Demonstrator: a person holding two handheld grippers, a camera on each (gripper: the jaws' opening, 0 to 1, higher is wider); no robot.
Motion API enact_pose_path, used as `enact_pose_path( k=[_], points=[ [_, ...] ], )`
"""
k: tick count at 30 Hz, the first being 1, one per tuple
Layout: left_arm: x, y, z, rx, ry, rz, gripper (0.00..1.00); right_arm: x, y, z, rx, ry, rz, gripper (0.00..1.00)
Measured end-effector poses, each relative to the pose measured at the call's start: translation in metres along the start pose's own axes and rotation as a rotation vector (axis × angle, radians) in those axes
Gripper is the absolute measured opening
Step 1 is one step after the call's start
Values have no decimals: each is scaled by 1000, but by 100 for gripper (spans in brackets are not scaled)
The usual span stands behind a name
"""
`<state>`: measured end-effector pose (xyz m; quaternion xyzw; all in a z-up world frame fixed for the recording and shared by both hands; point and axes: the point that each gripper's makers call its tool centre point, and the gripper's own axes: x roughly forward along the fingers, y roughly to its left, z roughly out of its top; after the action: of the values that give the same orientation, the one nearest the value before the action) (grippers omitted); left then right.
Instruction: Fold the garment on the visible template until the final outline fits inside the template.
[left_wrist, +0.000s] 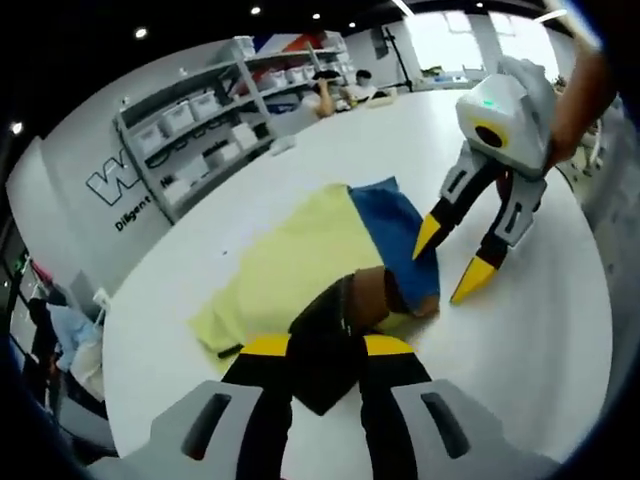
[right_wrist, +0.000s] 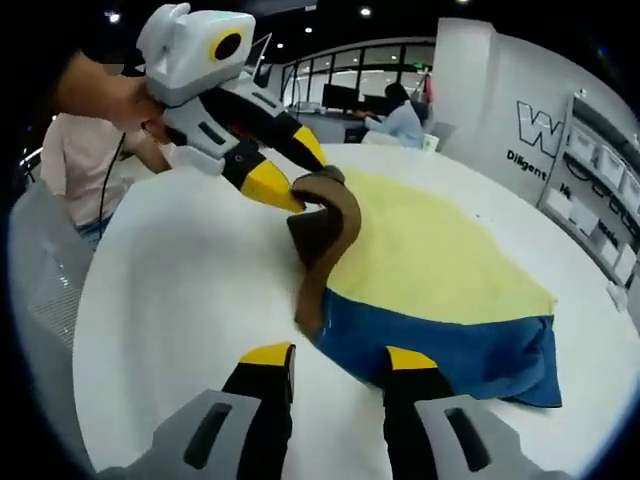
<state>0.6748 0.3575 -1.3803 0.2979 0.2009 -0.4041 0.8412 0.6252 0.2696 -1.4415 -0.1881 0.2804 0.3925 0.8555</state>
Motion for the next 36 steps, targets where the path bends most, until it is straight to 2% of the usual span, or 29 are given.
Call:
enact_pose_path(
  k=[4, 7, 11, 13, 15, 17, 20, 22, 26, 36],
  points=[
    [2, 0, 3, 7, -2, 0, 25, 2, -3, 2, 12, -1, -2, 24],
    [7, -1, 3, 17, 5, -8, 24, 3, -4, 1, 31, 8, 10, 16],
    [10, -2, 4, 30, 11, -16, 17, 4, -2, 1, 42, 10, 19, 14],
    [12, -3, 4, 22, 14, -25, 9, 4, -3, 1, 32, 13, 18, 7],
    [12, -4, 4, 20, 18, -31, 9, 2, -5, 0, 21, 21, 12, 0],
    [12, -7, 4, 12, 24, -42, 8, 1, -6, 0, 70, 23, 19, 0],
    [11, -11, 0, -18, 42, -58, 7, -1, -7, -2, 78, 37, 18, 0],
    [7, -18, -2, -83, 60, -81, 6, -4, -6, -3, 87, 51, 20, 0],
    [1, -25, -9, -158, 92, -103, 6, -11, -2, -6, 110, 65, 37, 0],
    [-15, -39, -8, -194, 100, -131, 5, -33, 11, -9, 108, 77, 73, 0]
  ],
)
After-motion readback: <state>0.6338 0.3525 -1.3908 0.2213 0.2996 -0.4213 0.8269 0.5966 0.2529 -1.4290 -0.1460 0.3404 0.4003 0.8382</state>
